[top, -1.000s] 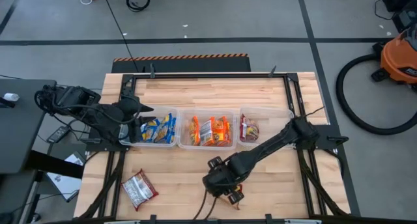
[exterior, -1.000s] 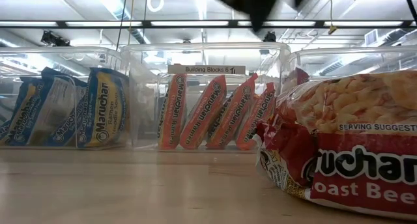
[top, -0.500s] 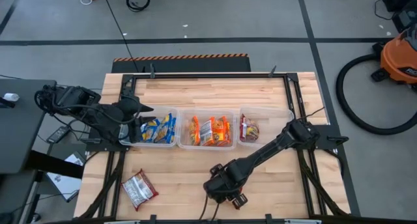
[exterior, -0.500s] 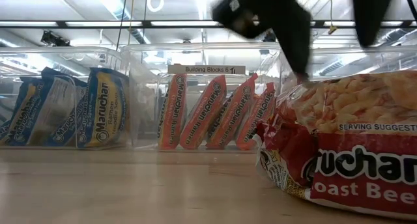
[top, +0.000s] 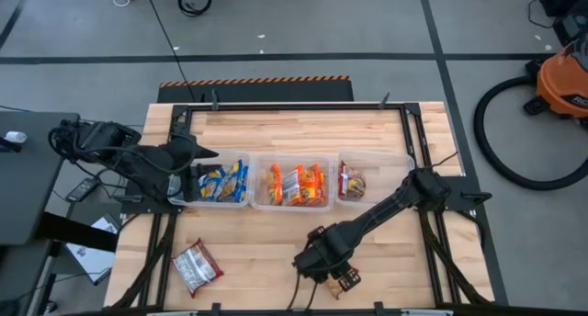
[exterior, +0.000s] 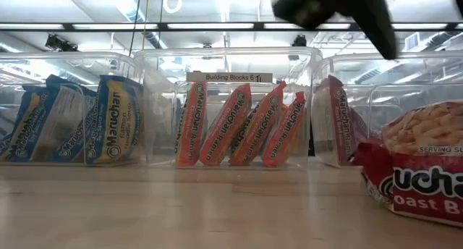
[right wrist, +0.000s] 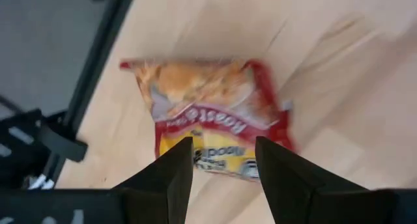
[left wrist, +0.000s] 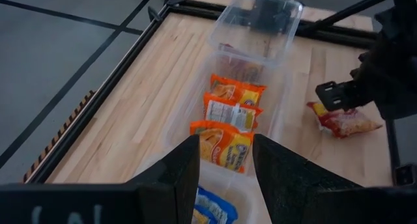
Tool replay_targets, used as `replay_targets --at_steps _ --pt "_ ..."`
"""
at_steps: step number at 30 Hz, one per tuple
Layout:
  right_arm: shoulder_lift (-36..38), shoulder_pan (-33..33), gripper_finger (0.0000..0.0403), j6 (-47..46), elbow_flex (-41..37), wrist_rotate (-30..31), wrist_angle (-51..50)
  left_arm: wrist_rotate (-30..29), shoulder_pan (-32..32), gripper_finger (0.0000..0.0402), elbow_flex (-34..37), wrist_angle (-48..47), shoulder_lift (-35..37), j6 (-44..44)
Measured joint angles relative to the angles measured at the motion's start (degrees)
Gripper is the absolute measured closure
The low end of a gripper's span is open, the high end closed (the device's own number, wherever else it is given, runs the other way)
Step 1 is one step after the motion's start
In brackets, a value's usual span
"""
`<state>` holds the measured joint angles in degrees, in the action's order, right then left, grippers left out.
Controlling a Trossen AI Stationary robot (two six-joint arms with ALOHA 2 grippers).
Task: Sort Maruchan noodles
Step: Put the red noodle pack into the right transparent bin
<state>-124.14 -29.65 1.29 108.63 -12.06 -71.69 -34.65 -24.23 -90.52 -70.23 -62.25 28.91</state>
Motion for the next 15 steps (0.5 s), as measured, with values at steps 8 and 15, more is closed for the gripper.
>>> replay_targets --at_steps 8,15 --pt "0.5 4.8 0.0231 -0.1 -0.5 4.8 4.5 0.0 0.0 0.0253 0.0 0.4 0.0 0.0" --pt "0.5 5.2 0.0231 3.6 -8.0 1.7 10.2 0.0 0.0 0.0253 0.0 0.7 0.0 0.0"
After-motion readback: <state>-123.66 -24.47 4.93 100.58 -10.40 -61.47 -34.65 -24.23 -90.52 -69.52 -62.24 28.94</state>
